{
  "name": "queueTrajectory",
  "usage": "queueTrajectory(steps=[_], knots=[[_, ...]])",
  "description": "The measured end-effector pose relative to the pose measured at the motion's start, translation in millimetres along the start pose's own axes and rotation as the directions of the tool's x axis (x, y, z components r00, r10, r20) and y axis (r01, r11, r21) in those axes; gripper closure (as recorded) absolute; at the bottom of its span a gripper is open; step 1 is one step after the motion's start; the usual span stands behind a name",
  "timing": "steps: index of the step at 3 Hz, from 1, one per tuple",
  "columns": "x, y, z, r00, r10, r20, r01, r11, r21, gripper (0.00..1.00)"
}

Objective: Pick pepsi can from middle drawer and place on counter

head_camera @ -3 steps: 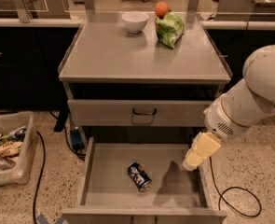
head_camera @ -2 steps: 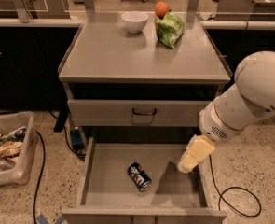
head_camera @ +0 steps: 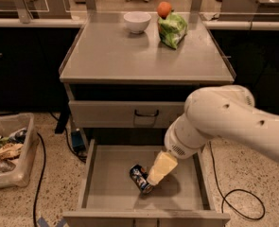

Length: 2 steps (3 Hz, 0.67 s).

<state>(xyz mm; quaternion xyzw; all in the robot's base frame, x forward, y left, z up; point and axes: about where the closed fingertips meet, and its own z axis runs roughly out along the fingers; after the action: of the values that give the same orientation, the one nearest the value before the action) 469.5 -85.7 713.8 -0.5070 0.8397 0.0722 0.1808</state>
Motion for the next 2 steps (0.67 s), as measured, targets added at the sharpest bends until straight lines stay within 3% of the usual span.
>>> queueTrajectory(steps=[1, 2], knots=[[3, 3, 42, 0.995, 0.104, -0.008, -0.104, 0.9946, -0.007, 0.0], [12, -8, 76, 0.97, 0.24, -0.028, -0.24, 0.9708, 0.006, 0.0]])
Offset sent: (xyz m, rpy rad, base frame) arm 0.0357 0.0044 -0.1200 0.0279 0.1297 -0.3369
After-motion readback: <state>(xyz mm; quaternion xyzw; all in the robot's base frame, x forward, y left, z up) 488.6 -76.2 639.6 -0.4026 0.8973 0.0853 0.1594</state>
